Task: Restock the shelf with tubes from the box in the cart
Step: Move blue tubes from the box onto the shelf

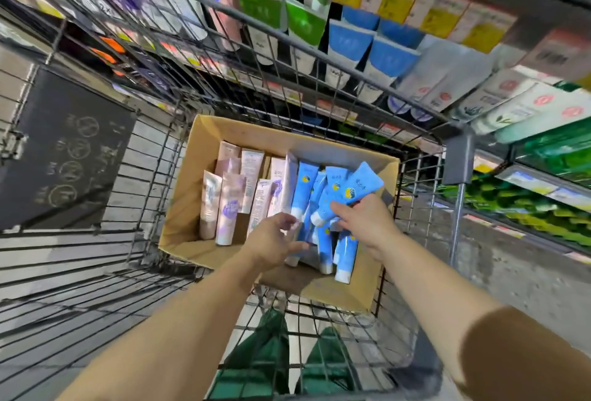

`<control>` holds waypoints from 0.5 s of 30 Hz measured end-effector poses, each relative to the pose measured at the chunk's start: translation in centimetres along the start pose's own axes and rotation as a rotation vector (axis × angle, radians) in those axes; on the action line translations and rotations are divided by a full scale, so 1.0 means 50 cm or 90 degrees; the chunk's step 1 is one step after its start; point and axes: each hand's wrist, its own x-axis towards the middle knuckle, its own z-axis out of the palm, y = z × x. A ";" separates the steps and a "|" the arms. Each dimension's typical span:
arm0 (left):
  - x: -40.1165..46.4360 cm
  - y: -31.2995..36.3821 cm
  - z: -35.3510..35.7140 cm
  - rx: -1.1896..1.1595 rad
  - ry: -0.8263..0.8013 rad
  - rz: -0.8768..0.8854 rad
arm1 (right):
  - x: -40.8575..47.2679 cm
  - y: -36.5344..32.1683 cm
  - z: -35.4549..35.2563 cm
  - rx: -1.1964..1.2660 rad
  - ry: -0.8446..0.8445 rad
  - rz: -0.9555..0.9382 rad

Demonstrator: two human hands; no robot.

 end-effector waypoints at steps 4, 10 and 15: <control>0.024 -0.025 0.039 0.113 0.000 -0.083 | 0.011 0.010 -0.032 -0.076 0.007 -0.041; 0.043 -0.025 0.071 0.168 0.010 -0.094 | 0.003 0.009 -0.038 -0.071 0.010 -0.075; 0.003 -0.009 0.019 -0.037 -0.023 -0.105 | -0.040 -0.039 -0.050 -0.113 -0.023 -0.086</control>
